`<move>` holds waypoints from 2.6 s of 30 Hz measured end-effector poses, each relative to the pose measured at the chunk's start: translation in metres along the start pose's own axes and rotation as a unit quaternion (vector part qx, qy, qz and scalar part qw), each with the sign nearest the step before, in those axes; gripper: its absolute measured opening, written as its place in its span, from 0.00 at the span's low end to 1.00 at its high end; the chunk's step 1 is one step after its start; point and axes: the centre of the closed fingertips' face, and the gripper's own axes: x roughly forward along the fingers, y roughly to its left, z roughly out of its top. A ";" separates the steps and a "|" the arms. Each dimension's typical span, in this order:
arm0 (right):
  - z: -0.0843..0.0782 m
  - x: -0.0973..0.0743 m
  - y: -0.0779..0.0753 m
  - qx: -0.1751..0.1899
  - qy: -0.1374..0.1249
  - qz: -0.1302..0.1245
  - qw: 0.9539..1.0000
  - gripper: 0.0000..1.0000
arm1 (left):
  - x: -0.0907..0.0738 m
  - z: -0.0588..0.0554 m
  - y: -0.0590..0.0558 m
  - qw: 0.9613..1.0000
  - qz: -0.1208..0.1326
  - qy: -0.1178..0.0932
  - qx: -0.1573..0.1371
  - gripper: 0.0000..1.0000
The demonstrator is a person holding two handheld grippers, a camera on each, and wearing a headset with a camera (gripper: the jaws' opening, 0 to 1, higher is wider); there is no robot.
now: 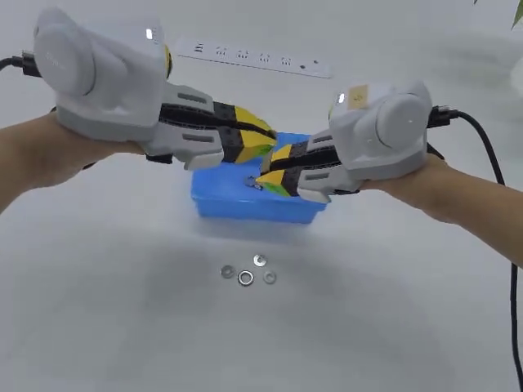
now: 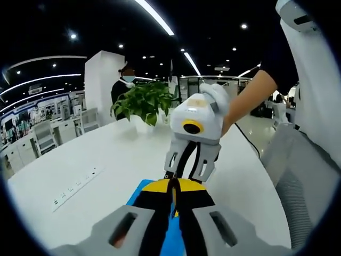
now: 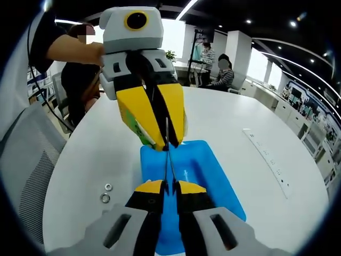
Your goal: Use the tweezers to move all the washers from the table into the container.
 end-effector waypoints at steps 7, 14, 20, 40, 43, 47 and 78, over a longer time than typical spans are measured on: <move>-0.002 -0.001 0.002 -0.003 0.005 0.002 1.000 0.11 | 0.000 -0.001 0.000 1.000 -0.001 0.008 0.021 0.05; 0.000 -0.002 0.000 -0.008 0.004 -0.005 1.000 0.11 | -0.003 0.000 0.002 1.000 0.002 0.008 0.025 0.04; 0.011 -0.009 0.001 -0.016 -0.017 -0.008 1.000 0.18 | -0.007 0.010 0.005 1.000 0.008 -0.005 0.027 0.04; 0.017 -0.063 0.021 0.027 -0.055 -0.086 0.994 0.48 | -0.038 0.044 -0.021 0.998 0.022 -0.018 0.052 0.04; 0.019 -0.075 0.028 0.067 -0.082 -0.098 0.990 0.55 | -0.043 0.047 -0.030 0.998 0.024 -0.016 0.056 0.04; 0.009 -0.085 0.045 0.061 -0.071 -0.099 0.991 0.58 | -0.050 0.051 -0.043 0.998 0.023 -0.017 0.059 0.04; -0.063 -0.090 0.097 0.128 -0.026 -0.101 0.986 0.86 | -0.034 -0.006 -0.103 0.999 -0.003 0.020 0.030 0.04</move>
